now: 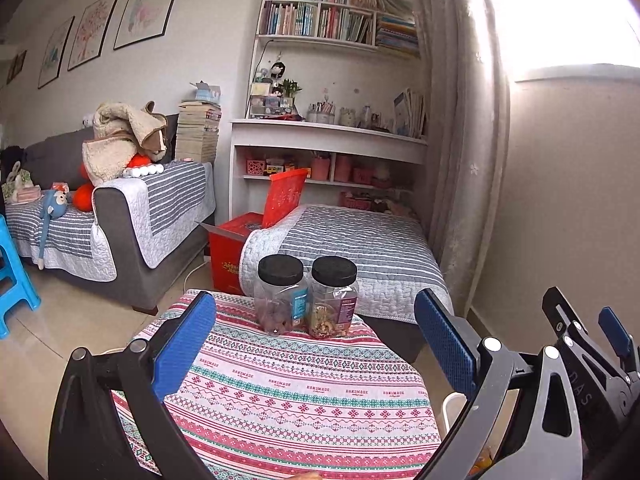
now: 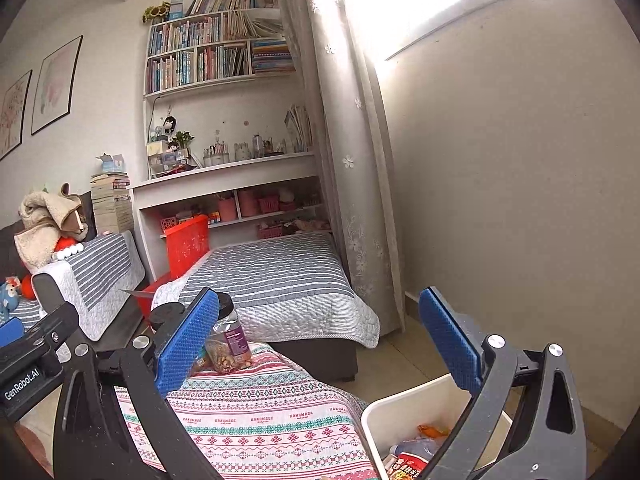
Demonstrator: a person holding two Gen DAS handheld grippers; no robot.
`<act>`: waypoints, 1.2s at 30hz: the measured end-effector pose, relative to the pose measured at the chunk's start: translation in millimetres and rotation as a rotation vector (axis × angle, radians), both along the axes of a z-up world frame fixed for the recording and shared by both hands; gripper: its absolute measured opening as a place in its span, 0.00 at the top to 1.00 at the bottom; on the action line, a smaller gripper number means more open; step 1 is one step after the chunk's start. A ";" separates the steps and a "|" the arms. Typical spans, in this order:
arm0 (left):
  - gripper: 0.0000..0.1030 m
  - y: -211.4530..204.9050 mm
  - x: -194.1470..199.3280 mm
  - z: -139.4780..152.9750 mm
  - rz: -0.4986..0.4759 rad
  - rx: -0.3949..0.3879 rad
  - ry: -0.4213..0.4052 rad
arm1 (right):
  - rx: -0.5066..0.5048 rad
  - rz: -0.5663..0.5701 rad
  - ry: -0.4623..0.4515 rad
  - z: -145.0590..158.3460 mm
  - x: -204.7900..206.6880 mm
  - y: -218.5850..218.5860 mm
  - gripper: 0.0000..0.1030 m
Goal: Collect trash
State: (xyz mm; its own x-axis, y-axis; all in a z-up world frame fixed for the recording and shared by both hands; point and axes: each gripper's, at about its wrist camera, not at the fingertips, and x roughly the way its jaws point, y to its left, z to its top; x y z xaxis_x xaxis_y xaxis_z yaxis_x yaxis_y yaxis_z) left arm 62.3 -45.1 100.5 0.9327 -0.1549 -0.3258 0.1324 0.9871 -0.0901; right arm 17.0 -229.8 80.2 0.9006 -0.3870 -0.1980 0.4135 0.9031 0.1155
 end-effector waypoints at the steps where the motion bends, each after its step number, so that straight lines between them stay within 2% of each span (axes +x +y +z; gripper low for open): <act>1: 0.06 -0.4 0.5 -0.4 -0.001 0.001 0.002 | 0.001 -0.001 -0.001 0.1 -0.4 -0.3 0.07; 17: 0.06 -13.7 5.9 -9.1 -0.037 0.011 0.044 | 0.004 -0.020 0.002 0.5 -1.8 -8.0 0.07; 36: 0.06 -23.2 5.7 -12.1 -0.043 0.020 0.030 | 0.005 -0.027 0.024 -5.7 0.0 -9.1 0.07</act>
